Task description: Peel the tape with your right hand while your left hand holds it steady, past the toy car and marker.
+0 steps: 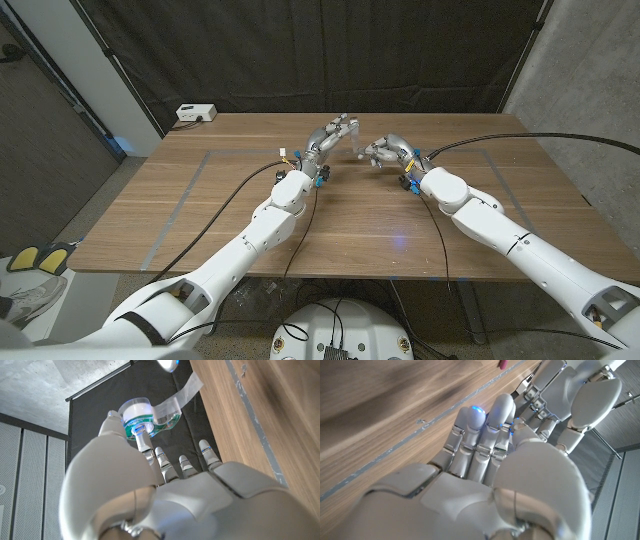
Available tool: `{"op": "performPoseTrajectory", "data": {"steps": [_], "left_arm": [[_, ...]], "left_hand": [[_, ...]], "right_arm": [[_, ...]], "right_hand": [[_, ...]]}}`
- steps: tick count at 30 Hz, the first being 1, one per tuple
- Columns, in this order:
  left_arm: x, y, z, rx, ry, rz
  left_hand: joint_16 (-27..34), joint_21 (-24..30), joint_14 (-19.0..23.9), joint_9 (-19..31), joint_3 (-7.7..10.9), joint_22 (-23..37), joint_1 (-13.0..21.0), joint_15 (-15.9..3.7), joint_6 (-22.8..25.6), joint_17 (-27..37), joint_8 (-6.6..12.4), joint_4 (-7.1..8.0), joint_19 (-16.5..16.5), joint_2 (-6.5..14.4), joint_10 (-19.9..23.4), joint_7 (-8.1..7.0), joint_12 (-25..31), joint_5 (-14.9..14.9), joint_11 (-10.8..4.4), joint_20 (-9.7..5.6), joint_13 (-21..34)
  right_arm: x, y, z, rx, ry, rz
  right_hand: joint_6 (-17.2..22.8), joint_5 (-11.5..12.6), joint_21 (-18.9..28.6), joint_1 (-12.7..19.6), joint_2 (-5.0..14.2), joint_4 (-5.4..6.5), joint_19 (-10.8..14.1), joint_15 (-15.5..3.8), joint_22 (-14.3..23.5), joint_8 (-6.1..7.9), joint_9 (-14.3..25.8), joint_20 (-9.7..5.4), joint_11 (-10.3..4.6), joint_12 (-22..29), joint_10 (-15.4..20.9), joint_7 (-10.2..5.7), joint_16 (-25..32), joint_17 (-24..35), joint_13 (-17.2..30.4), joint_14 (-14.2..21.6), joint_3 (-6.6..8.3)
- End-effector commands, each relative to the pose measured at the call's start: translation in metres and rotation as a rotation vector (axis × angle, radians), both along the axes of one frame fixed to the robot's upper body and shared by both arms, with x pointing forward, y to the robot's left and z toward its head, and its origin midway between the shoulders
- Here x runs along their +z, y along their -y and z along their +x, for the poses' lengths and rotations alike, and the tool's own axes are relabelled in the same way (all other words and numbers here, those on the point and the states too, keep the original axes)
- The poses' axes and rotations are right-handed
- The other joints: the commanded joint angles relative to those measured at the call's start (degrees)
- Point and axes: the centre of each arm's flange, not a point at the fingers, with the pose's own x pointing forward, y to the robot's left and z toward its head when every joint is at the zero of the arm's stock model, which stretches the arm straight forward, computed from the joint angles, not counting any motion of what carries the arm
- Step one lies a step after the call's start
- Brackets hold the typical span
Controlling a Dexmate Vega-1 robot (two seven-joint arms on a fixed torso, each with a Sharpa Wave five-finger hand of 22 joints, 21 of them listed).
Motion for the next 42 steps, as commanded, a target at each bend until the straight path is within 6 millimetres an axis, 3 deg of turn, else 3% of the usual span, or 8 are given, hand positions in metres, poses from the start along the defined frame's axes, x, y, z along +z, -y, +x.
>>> {"op": "performPoseTrajectory", "data": {"steps": [1,5,11,19,22,28,34,42], "left_arm": [[0.001,0.004,-0.001,-0.115,-0.038,-0.103],[-0.002,0.007,0.000,-0.153,-0.063,-0.117],[-0.004,0.007,0.003,-0.185,-0.101,-0.139],[-0.003,0.006,0.007,-0.183,-0.116,-0.134],[-0.003,0.005,0.008,-0.177,-0.122,-0.132],[-0.006,0.003,0.013,-0.168,-0.141,-0.136],[-0.006,0.004,0.016,-0.165,-0.144,-0.138],[-0.006,0.004,0.017,-0.165,-0.135,-0.130]], "left_hand": [[0.1,-0.4,0.2,0.3,-0.07,0.1,2.4,-1.10,3.2,0.1,0.03,0.07,-0.5,2.1,0.3,-3.23,-0.2,0.4,0.07,-0.03,0.1],[0.1,-0.5,0.2,0.2,-0.10,0.1,2.5,-1.12,3.5,0.1,0.08,0.06,-0.4,2.1,0.3,-2.97,-0.3,0.4,-0.17,-0.12,0.1],[0.1,-0.7,0.1,0.1,-0.13,0.1,2.6,-1.06,3.6,0.1,-0.06,0.04,-0.5,2.2,0.3,-2.65,-0.3,0.4,0.15,0.01,0.1],[0.0,-0.9,0.1,0.1,-0.15,0.1,2.7,-1.06,3.7,0.1,-0.13,-0.03,-0.5,2.3,0.3,-2.34,-0.3,0.3,0.13,-0.01,0.1],[0.0,-1.0,0.1,0.2,-0.18,0.1,2.8,-1.06,3.7,0.1,-0.16,-0.04,-0.6,2.3,0.3,-2.35,-0.3,0.3,0.19,-0.01,0.1],[0.0,-1.1,0.1,0.4,-0.24,0.1,2.8,-1.10,3.7,0.1,-0.10,-0.06,-0.5,2.3,0.3,-2.18,-0.3,0.2,0.25,-0.02,0.1],[0.0,-1.2,0.1,0.4,-0.28,0.1,2.9,-1.09,3.7,0.1,-0.15,-0.06,-0.5,2.3,0.3,-2.29,-0.4,0.2,0.25,0.02,0.1],[0.0,-1.3,0.1,0.5,-0.31,0.1,2.9,-1.11,3.6,0.1,-0.14,-0.07,-0.5,2.4,0.3,-2.17,-0.4,0.2,0.07,0.03,0.1]], "right_arm": [[-0.008,0.000,0.011,0.002,-0.074,-0.003],[-0.011,0.002,0.011,-0.063,-0.085,-0.017],[-0.017,0.006,0.014,-0.069,-0.094,0.003],[-0.025,0.013,0.020,0.023,-0.074,0.110],[-0.028,0.015,0.021,0.073,-0.052,0.172],[-0.028,0.015,0.025,0.189,-0.033,0.252],[-0.017,0.009,0.028,0.245,-0.053,0.198],[-0.009,0.001,0.033,0.244,-0.079,0.150]], "right_hand": [[-5.3,-0.6,1.6,-9.8,-3.25,3.10,-1.9,-1.10,-1.1,-2.59,-0.3,1.47,1.41,-1.8,-4.7,1.62,-3.2,-5.8,-0.7,-1.0,-5.52],[-12.4,-0.6,2.2,-14.0,-3.64,4.21,-2.5,0.18,-2.3,-3.77,-0.6,3.19,3.39,-4.8,-9.2,1.34,-4.4,-8.8,-3.4,-3.0,-7.86],[-21.1,-0.5,2.9,-17.0,-3.71,4.64,-3.0,1.30,-4.2,-3.92,-1.7,4.58,4.33,-9.8,-15.4,0.96,-7.7,-14.3,-7.7,-5.6,-9.26],[-26.9,-0.3,3.2,-21.9,-4.40,6.48,-2.4,2.68,-6.3,-3.44,-2.8,4.93,7.97,-12.6,-16.5,4.22,-10.0,-17.7,-10.9,-5.8,-11.13],[-25.9,-0.2,3.4,-21.0,-4.21,5.78,-2.0,1.77,-6.8,-2.69,-3.0,5.13,6.24,-12.4,-16.0,3.88,-9.7,-17.3,-10.7,-6.0,-10.72],[-26.2,-0.2,4.1,-16.2,-3.33,2.16,-2.4,-0.43,-7.9,-2.15,-2.4,4.81,2.48,-10.6,-15.7,2.35,-6.2,-12.5,-8.6,-8.1,-8.93],[-24.3,-0.2,4.8,-12.8,-2.77,-0.33,-3.1,-0.96,-8.5,-1.39,-2.0,4.45,0.99,-8.0,-14.6,1.48,-5.1,-12.0,-6.7,-8.3,-7.99],[-22.3,-0.1,5.8,-11.3,-2.90,-1.57,-2.8,-1.66,-8.8,-1.11,-2.2,3.65,0.36,-6.0,-13.9,1.02,-3.6,-11.6,-5.1,-7.7,-8.08]]}}
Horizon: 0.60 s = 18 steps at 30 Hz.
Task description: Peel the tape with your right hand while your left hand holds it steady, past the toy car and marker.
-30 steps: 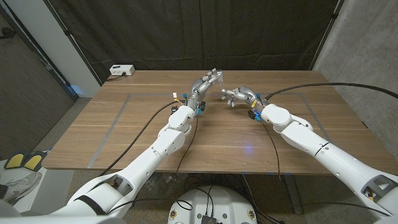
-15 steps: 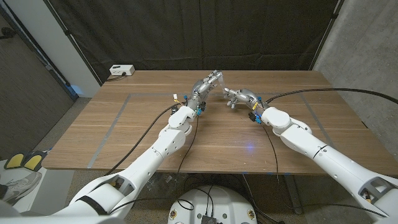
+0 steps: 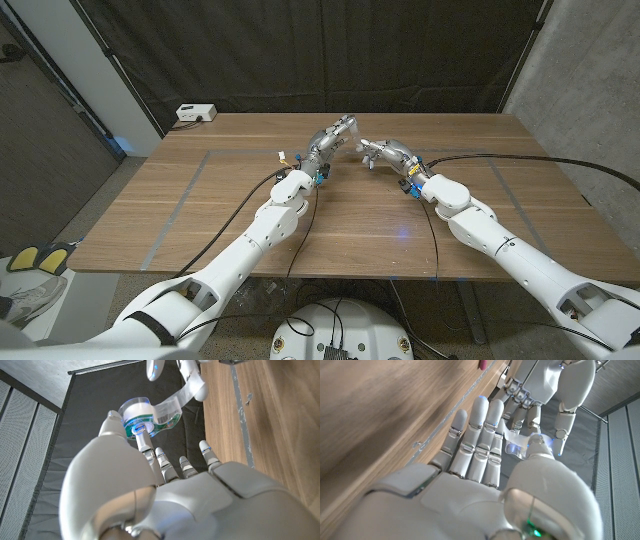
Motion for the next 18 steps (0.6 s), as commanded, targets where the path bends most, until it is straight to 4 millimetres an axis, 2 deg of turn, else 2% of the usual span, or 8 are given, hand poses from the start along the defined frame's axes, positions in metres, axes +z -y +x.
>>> {"op": "performPoseTrajectory", "data": {"steps": [1,12,16,18], "left_arm": [[0.000,0.000,0.003,0.003,0.004,0.004],[0.003,0.000,0.004,0.003,0.016,0.005],[0.001,-0.001,0.004,0.005,0.013,0.006],[0.000,-0.002,0.004,0.008,0.012,0.009]], "left_hand": [[0.0,-0.1,0.1,0.2,-0.32,0.1,2.9,-1.09,3.1,0.1,0.29,-0.07,-0.5,2.4,0.2,-2.62,0.1,0.1,0.04,0.00,0.1],[0.0,-0.3,0.1,0.3,-0.41,0.1,2.9,-1.07,3.2,0.1,0.32,-0.07,-0.4,2.4,0.3,-2.78,0.1,0.1,0.10,0.02,0.1],[0.0,-0.4,0.1,0.3,-0.43,0.1,3.0,-1.05,3.0,0.1,0.25,-0.08,-0.4,2.4,0.3,-2.71,0.1,0.0,0.36,0.05,0.1],[0.0,-0.4,0.1,0.3,-0.44,0.1,3.0,-1.03,3.0,0.1,0.22,-0.08,-0.4,2.5,0.3,-2.69,0.1,0.0,0.37,0.11,0.1]], "right_arm": [[0.009,-0.009,0.006,0.046,-0.014,-0.040],[0.012,-0.018,0.008,-0.043,-0.035,-0.077],[0.012,-0.020,0.008,-0.069,-0.029,-0.052],[0.012,-0.021,0.007,-0.085,-0.030,-0.037]], "right_hand": [[1.0,0.3,0.8,1.0,-0.22,-0.67,0.3,-4.15,-0.1,0.20,0.1,-0.77,-0.16,1.0,0.5,-0.31,1.0,0.2,0.8,1.1,-0.03],[4.3,0.6,3.1,2.1,-1.31,-1.53,3.0,-4.72,-0.6,0.62,-0.2,-1.95,-0.19,3.0,3.6,-0.25,2.4,-0.9,0.6,3.5,-0.99],[8.5,0.9,4.9,3.2,-0.98,-1.76,5.5,-5.31,-1.1,1.45,-0.3,-3.00,-0.71,5.0,6.8,-0.72,3.4,0.0,1.1,5.6,-0.83],[9.7,0.9,5.3,3.5,-0.94,-1.80,5.9,-5.41,-1.2,1.70,-0.4,-3.21,-0.86,5.7,7.5,-1.07,3.9,0.4,1.5,6.3,-0.81]]}}
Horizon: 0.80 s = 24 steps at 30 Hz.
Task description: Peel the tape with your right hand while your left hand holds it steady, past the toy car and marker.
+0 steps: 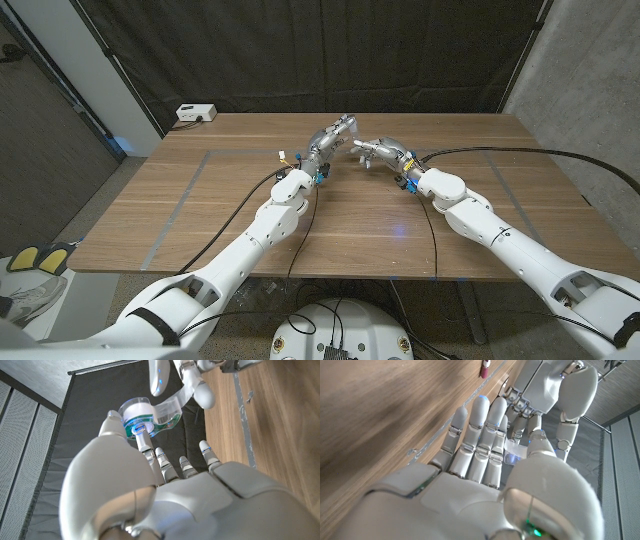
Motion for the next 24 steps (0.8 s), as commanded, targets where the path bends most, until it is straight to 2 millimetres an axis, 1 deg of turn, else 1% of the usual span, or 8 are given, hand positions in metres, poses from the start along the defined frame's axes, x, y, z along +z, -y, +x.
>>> {"op": "performPoseTrajectory", "data": {"steps": [1,5,10,14,17,20,21,24], "left_arm": [[-0.0022,-0.0019,0.0000,0.005,0.001,0.004],[-0.0043,-0.0036,-0.0008,0.009,-0.004,0.001],[-0.0048,-0.0050,-0.0019,0.010,-0.002,0.000],[-0.0048,-0.0052,-0.0024,0.011,-0.002,0.001],[-0.0052,-0.0048,-0.0022,0.011,-0.003,0.002],[-0.0056,-0.0047,-0.0016,0.013,-0.005,0.003],[-0.0058,-0.0046,-0.0013,0.016,-0.007,0.004],[-0.0061,-0.0045,-0.0004,0.017,-0.006,0.006]], "left_hand": [[0.0,-0.2,0.1,0.4,-0.20,0.1,3.0,-1.03,3.0,0.1,0.39,0.15,-0.4,2.5,0.1,-2.73,0.1,0.1,0.15,0.09,0.1],[0.0,-0.3,0.2,0.4,-0.25,0.1,3.0,-1.04,3.1,0.1,0.42,0.13,-0.4,2.4,0.3,-2.76,0.1,0.0,0.10,0.07,0.1],[0.0,-0.4,0.2,0.4,-0.29,0.2,3.1,-1.01,3.1,0.1,0.38,0.14,-0.3,2.5,0.1,-2.71,0.0,0.0,-0.11,0.12,0.1],[-0.1,-0.5,0.1,0.4,-0.31,0.2,3.1,-0.96,3.1,0.1,0.39,0.14,-0.3,2.5,0.0,-2.76,0.0,0.0,-0.04,0.14,0.1],[-0.1,-0.5,0.1,0.4,-0.34,0.2,3.1,-0.93,3.1,0.1,0.37,0.15,-0.3,2.6,0.0,-2.71,0.0,0.0,-0.05,0.10,0.1],[-0.1,-0.6,0.1,0.4,-0.38,0.2,3.1,-0.94,3.1,0.1,0.36,0.16,-0.3,2.6,0.0,-2.65,0.0,0.0,-0.18,0.13,0.1],[-0.1,-0.6,0.1,0.4,-0.39,0.2,3.1,-0.90,3.1,0.1,0.35,0.16,-0.3,2.6,0.0,-2.69,0.0,0.0,-0.11,0.14,0.1],[-0.1,-0.7,0.1,0.5,-0.42,0.2,3.1,-0.92,3.2,0.1,0.41,0.17,-0.3,2.6,-0.1,-2.74,-0.1,0.0,-0.06,0.18,0.1]], "right_arm": [[0.0038,-0.0107,-0.0008,-0.069,0.005,0.031],[0.0033,-0.0135,0.0016,-0.038,0.019,0.059],[0.0041,-0.0163,0.0050,0.010,0.017,0.060],[0.0052,-0.0179,0.0059,0.028,0.018,0.058],[0.0058,-0.0180,0.0058,0.042,0.026,0.062],[0.0060,-0.0180,0.0054,0.041,0.038,0.064],[0.0060,-0.0180,0.0052,0.044,0.042,0.072],[0.0059,-0.0178,0.0053,0.052,0.055,0.078]], "right_hand": [[2.9,0.7,1.3,1.5,0.25,-0.70,1.8,-4.45,-0.3,0.79,-0.1,-0.75,-0.46,1.6,2.2,-0.51,0.7,0.7,0.7,1.7,0.31],[3.9,0.8,2.0,2.9,0.72,-1.09,2.2,-4.63,-0.5,0.76,-0.1,-1.06,-0.67,1.9,2.8,-0.69,1.3,1.3,0.6,2.8,0.79],[3.9,0.9,3.2,7.8,2.43,-2.32,1.5,-4.82,-0.7,0.06,-0.2,-1.61,-1.05,2.2,2.3,-1.10,1.3,1.4,1.0,2.4,2.70],[3.9,0.7,3.9,10.1,3.25,-2.45,0.9,-4.86,-0.7,-0.28,-0.2,-2.02,-1.60,2.3,2.3,-1.38,1.3,1.2,1.0,2.3,3.51],[4.5,0.4,5.1,13.2,3.78,-2.78,0.4,-4.88,-0.5,-0.37,-0.2,-2.33,-2.02,3.0,2.8,-1.78,1.7,1.7,1.5,2.2,4.49],[5.3,0.2,6.2,15.4,4.12,-2.62,-0.3,-4.91,-0.4,-0.29,-0.1,-2.80,-2.55,3.8,3.1,-2.18,1.9,1.6,2.4,2.3,5.00],[6.3,0.1,7.1,17.0,4.50,-2.64,-0.6,-4.93,-0.2,0.01,0.2,-3.22,-2.81,4.4,3.3,-2.47,2.2,1.8,3.0,2.5,5.46],[6.9,0.0,8.4,18.2,4.76,-2.41,-0.9,-4.91,0.0,0.06,0.4,-3.74,-2.95,5.1,3.7,-2.61,2.6,2.0,3.6,2.9,5.67]]}}
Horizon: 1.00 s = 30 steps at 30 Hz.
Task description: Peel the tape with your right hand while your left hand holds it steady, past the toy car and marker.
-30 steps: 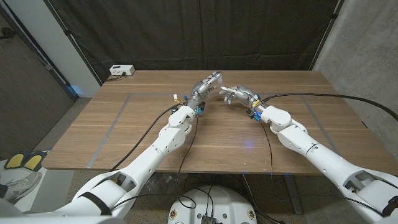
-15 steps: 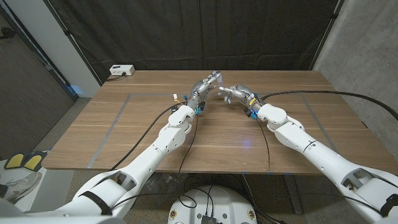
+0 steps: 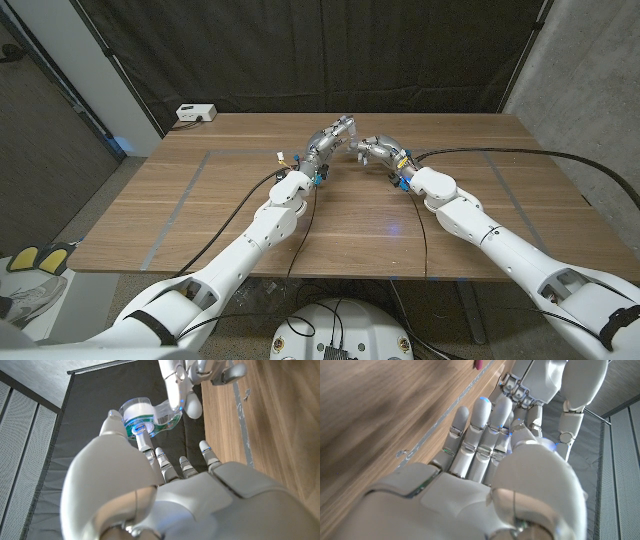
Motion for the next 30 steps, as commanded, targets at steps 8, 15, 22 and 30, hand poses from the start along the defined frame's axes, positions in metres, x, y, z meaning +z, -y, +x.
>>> {"op": "performPoseTrajectory", "data": {"steps": [8,15,22,30], "left_arm": [[-0.0002,-0.0005,0.0040,0.013,-0.001,0.010],[0.0029,-0.0006,0.0060,0.027,0.014,0.021],[0.0038,-0.0015,0.0078,0.039,0.017,0.027],[0.0029,-0.0014,0.0101,0.033,0.010,0.022]], "left_hand": [[-0.1,-0.2,0.0,0.1,-0.24,0.2,2.3,-0.86,3.2,0.1,0.22,-0.07,-0.2,2.2,0.0,-2.65,-0.1,0.3,-0.11,0.21,0.1],[-0.1,-0.3,0.1,0.0,-0.30,0.2,2.3,-0.95,3.3,0.1,0.18,-0.09,-0.2,2.2,0.0,-2.69,0.0,0.3,-0.12,0.07,0.1],[-0.2,-0.4,0.0,-0.1,-0.37,0.2,2.4,-0.96,3.5,0.1,0.12,-0.10,-0.1,2.2,0.0,-2.76,0.0,0.3,0.04,0.09,0.1],[-0.2,-0.6,0.0,-0.1,-0.41,0.2,2.4,-0.96,3.4,0.1,0.03,-0.11,0.0,2.3,-0.1,-2.73,-0.1,0.3,0.09,0.07,0.1]], "right_arm": [[0.0033,-0.0016,0.0031,0.030,0.052,-0.005],[0.0085,-0.0035,0.0040,0.039,0.060,-0.061],[0.0093,-0.0013,0.0055,0.037,0.070,-0.055],[0.0085,0.0009,0.0079,0.048,0.075,-0.044]], "right_hand": [[3.7,-0.3,4.4,2.1,2.24,1.23,-1.2,-3.50,0.9,0.36,0.2,-2.84,0.89,1.6,2.4,0.33,1.1,1.0,0.2,0.8,0.85],[8.1,-0.1,5.9,4.3,-0.18,-0.04,-1.2,-2.66,0.5,0.88,-0.3,-3.60,2.62,2.9,5.2,2.41,2.1,4.4,0.2,2.0,1.88],[9.8,0.2,6.2,5.0,-0.96,-0.06,-1.5,-2.46,0.2,1.00,-0.3,-4.65,3.31,3.4,6.0,3.54,3.1,6.8,0.4,2.4,2.64],[10.0,0.1,6.4,5.0,-1.11,0.32,-1.8,-2.52,0.1,0.56,-0.5,-5.18,3.60,3.2,6.0,3.59,3.4,8.5,0.1,2.2,3.08]]}}
